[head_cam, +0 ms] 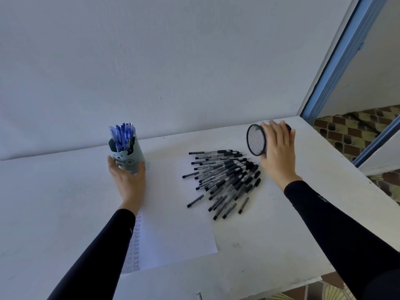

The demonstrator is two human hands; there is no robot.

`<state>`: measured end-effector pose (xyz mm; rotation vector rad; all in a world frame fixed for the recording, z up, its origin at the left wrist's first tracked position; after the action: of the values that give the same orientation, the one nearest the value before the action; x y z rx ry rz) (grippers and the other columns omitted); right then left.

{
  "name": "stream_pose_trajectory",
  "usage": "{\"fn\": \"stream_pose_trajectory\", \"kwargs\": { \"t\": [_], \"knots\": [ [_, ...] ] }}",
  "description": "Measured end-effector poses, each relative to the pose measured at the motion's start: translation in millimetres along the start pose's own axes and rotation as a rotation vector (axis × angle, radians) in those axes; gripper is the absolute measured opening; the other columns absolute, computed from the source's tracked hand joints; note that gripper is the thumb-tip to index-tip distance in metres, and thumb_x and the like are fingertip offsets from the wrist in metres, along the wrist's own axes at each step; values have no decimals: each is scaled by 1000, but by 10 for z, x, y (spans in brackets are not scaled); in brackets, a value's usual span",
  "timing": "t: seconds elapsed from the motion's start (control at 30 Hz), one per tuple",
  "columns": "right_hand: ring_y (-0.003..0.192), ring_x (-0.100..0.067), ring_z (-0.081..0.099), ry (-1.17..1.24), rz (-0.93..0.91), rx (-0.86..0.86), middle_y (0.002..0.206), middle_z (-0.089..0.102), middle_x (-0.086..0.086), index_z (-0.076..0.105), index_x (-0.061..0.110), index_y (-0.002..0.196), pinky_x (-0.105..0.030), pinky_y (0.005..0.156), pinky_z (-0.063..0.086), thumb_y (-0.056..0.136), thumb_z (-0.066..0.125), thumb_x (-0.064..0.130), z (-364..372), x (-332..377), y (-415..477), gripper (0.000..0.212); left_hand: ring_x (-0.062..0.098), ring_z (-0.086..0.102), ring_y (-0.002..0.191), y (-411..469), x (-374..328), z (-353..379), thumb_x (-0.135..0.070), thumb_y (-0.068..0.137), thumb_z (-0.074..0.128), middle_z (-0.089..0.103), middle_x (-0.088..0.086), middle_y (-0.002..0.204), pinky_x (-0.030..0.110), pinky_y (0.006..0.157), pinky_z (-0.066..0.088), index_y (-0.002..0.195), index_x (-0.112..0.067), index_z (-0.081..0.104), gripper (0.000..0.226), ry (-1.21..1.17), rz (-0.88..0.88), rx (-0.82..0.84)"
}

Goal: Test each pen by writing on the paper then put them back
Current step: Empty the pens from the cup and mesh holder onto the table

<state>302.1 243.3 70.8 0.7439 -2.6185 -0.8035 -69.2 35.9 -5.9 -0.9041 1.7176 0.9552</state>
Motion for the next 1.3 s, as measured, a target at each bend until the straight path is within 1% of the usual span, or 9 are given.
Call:
{"fn": "stream_pose_trajectory", "kwargs": {
  "t": [0.13,0.23,0.37,0.87,1.0,1.07,1.17,1.23,1.3],
  "knots": [
    [137,-38,30,376,58,-72,145,38,-19,38,10,144,-42,114,29,70,82,9,24,513,253,86,25,34,135,57,3,40,-22,79,79,29,11,148,34,110,35,153,-9,10,101,32,-58,20],
    [125,-23,37,753,188,107,132,41,-7,42,17,139,-19,102,28,65,88,23,333,980,427,88,31,35,133,196,5,-16,-29,75,81,36,11,148,46,110,35,152,-12,15,103,146,-60,39],
    [117,-14,56,1127,327,379,122,57,8,47,20,128,-35,101,49,62,93,32,698,1550,463,81,23,50,117,336,56,-102,-35,68,85,51,4,133,41,94,48,142,-18,35,91,122,-34,120],
    [127,-14,48,898,263,531,116,47,29,40,42,119,-60,116,21,52,76,71,1112,1654,265,82,16,54,119,316,165,-225,-33,65,89,51,-1,132,39,96,53,137,-24,38,89,-38,-24,190],
    [145,-20,22,839,289,522,153,30,3,24,20,146,-50,119,-9,59,83,62,1054,1622,186,113,16,52,120,285,128,-257,-31,65,89,48,0,133,38,97,52,139,-21,36,91,-9,2,180],
    [145,-23,15,861,374,319,154,21,-9,26,15,140,-46,121,7,66,83,57,841,1690,30,103,17,49,120,299,89,-295,-31,65,89,45,0,132,36,97,51,140,-20,36,93,26,33,183],
    [121,-29,42,801,151,-49,121,46,-15,39,15,112,-43,104,35,87,67,36,484,1997,-331,43,16,47,116,333,56,-426,-26,68,88,42,2,130,36,98,49,141,-17,37,90,96,56,179],
    [110,-27,51,733,-120,-7,112,54,-11,51,9,101,-43,93,43,89,58,17,496,2334,-533,16,13,46,112,342,14,-573,-21,68,88,42,5,132,29,94,48,141,-13,37,89,125,82,157],
    [116,-28,54,642,-309,142,121,58,-11,60,6,109,-46,97,45,90,50,16,656,2615,-653,24,9,43,109,342,-33,-750,-16,68,87,43,8,133,15,86,41,140,-9,36,88,176,120,131]
  ]
}}
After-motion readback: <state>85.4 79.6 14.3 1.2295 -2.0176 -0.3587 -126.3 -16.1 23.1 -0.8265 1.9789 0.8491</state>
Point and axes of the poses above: each hand's wrist, its own y-axis towards the middle knuckle, its own z-axis out of the palm, x = y × z, the point moved 6 cm from there along y, towards the middle knuckle
